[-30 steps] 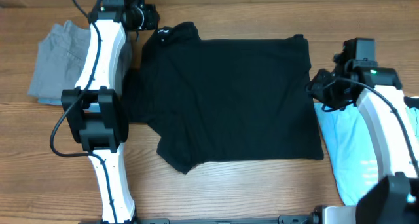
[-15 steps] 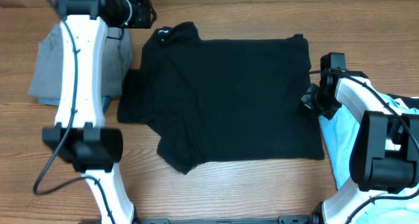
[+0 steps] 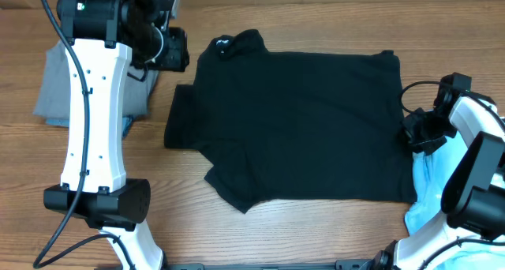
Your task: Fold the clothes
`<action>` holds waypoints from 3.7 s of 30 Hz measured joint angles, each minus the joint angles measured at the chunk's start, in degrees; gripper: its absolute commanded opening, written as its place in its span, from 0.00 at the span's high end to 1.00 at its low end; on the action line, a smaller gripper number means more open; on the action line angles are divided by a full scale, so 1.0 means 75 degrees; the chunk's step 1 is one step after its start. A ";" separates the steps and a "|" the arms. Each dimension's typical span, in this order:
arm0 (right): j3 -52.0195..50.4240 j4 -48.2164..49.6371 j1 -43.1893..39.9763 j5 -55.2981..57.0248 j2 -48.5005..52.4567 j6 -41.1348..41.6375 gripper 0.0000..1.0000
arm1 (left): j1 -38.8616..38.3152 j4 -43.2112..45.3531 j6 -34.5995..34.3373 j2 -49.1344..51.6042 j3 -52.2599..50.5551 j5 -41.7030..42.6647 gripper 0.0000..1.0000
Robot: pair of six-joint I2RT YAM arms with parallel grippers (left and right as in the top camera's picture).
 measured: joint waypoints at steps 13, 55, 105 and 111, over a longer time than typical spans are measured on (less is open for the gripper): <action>0.0015 -0.0676 0.0513 -0.1614 -0.2588 -0.0562 0.66 | 0.0000 0.2649 -0.0676 0.0000 -0.4963 -0.0256 0.81; -0.0087 -0.0542 0.3077 -0.0367 -0.2567 -0.0516 0.46 | -0.0513 0.1856 0.0216 -0.0306 -0.5785 0.0557 0.44; -0.0093 -0.0670 0.1268 0.0111 -0.2567 -0.0460 0.45 | -0.1652 0.2460 -0.1865 -0.2436 -0.9772 0.0667 0.96; -0.0093 -0.0667 0.1268 0.0111 -0.2567 -0.0455 0.44 | -0.2938 0.2588 -0.2690 -0.2436 -1.0092 0.0778 0.95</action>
